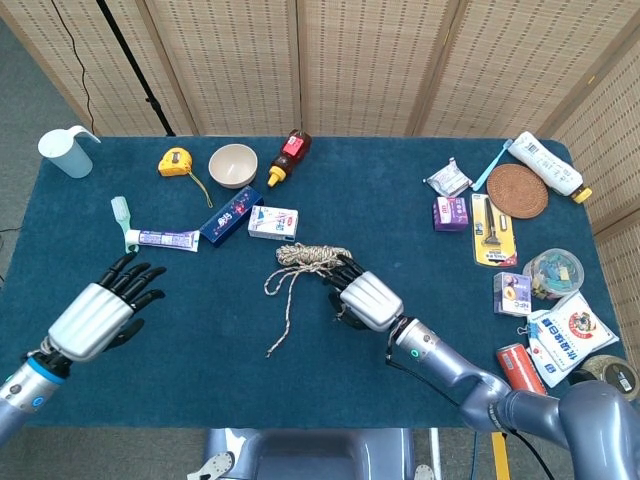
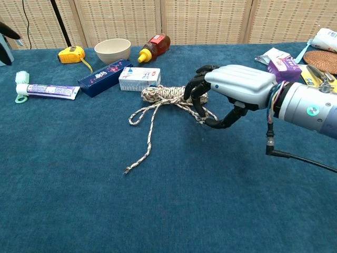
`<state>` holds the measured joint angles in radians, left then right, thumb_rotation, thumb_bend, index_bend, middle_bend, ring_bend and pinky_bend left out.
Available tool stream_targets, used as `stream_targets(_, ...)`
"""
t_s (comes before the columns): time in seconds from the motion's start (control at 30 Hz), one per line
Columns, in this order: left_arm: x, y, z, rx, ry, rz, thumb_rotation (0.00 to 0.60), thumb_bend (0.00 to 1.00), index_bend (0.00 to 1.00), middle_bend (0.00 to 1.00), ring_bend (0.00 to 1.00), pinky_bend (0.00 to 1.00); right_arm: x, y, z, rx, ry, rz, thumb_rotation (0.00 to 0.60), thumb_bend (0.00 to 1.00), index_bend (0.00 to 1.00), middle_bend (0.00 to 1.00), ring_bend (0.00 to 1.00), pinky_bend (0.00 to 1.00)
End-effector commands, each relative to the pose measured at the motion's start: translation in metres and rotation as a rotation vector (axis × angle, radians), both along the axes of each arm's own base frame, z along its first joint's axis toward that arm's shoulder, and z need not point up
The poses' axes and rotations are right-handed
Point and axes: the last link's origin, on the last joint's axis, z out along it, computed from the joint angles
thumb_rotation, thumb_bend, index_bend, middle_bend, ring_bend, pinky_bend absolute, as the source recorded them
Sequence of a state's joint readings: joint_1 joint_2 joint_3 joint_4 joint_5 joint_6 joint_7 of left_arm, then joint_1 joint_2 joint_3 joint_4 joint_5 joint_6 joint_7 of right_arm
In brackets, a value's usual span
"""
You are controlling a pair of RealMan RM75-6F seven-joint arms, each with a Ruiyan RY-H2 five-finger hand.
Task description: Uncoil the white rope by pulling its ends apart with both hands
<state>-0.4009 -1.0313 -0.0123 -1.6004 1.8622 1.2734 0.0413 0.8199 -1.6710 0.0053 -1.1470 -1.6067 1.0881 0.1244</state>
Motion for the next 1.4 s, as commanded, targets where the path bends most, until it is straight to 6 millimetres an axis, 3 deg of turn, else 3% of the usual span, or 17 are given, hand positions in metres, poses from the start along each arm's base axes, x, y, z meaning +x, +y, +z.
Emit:
stream_targets(0.03,0.007,0.009,-0.023,-0.106,0.018,-0.068,0.600,0.34,0.34,0.04,0.00,0.01,-0.003,0.003,0.005,-0.010,-0.013,-0.022,0.600,0.43,0.67,0.27,0.18,0.00)
stream_targets(0.4,0.026,0.030,-0.080,-0.305,0.051,-0.219,0.600,0.34,0.42,0.00,0.00,0.00,-0.006,0.012,0.010,-0.020,-0.045,-0.070,0.600,0.43,0.67,0.27,0.18,0.00)
stream_targets(1.4,0.062,0.055,-0.169,-0.347,0.123,-0.476,0.600,0.34,0.41,0.00,0.00,0.00,-0.029,0.009,0.004,-0.010,-0.053,-0.160,0.600,0.43,0.67,0.27,0.19,0.00)
